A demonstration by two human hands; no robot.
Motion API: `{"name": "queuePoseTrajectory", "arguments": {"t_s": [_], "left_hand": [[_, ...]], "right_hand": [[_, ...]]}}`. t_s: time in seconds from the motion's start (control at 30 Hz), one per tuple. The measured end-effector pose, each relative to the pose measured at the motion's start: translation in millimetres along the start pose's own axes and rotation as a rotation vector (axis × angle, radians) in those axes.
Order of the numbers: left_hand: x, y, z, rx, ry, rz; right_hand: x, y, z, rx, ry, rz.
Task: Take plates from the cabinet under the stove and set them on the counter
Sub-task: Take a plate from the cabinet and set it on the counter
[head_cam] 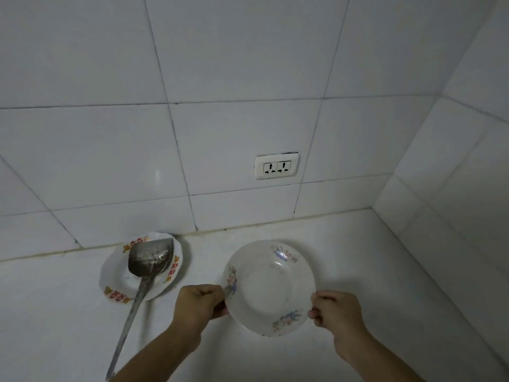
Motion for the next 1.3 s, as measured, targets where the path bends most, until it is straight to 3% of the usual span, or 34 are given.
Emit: {"name": "queuePoseTrajectory", "arguments": {"t_s": [0.3,0.5,1.3], "left_hand": [[-8,16,-93,-0.121,-0.038,-0.045],[-17,27,-123,-0.108,-0.043,-0.107],[-6,31,-143,-0.134,-0.052,-0.098]], "right_hand": [[17,48,-96,0.005,0.030,0.060],[14,56,-124,-0.009,0.073,0.089],[16,61,-142,-0.022,0.003,0.186]]}}
Point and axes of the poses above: each hand's wrist, its own z-axis away from the middle knuckle, its own y-axis out of the palm, x = y × z, the point moved 6 cm from there along -z, towards the middle knuckle, and after that the axes turned 1 degree about z, right-handed, at the moved point
